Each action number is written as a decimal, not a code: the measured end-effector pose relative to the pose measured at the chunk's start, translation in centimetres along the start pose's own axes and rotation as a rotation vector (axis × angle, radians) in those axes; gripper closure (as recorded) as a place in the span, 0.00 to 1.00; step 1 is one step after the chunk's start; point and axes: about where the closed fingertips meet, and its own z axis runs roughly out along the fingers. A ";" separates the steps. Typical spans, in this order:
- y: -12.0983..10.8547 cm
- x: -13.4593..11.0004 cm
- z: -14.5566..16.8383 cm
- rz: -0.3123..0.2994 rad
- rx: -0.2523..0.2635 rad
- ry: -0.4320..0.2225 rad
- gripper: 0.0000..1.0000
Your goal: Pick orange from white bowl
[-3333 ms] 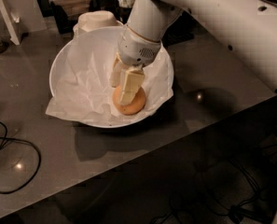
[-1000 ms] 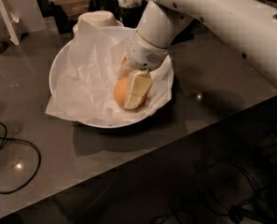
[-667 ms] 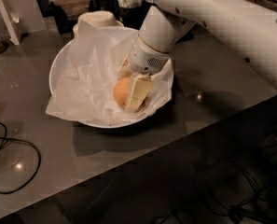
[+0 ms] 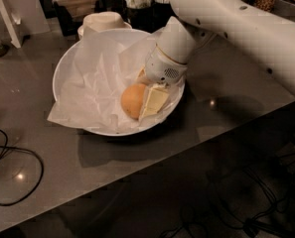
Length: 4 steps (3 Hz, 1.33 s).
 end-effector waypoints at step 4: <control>1.8 -1.2 -1.8 -0.083 0.043 -0.216 1.00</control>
Offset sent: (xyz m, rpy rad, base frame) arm -0.0020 -0.0219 -0.0238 0.0832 0.0369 -0.0620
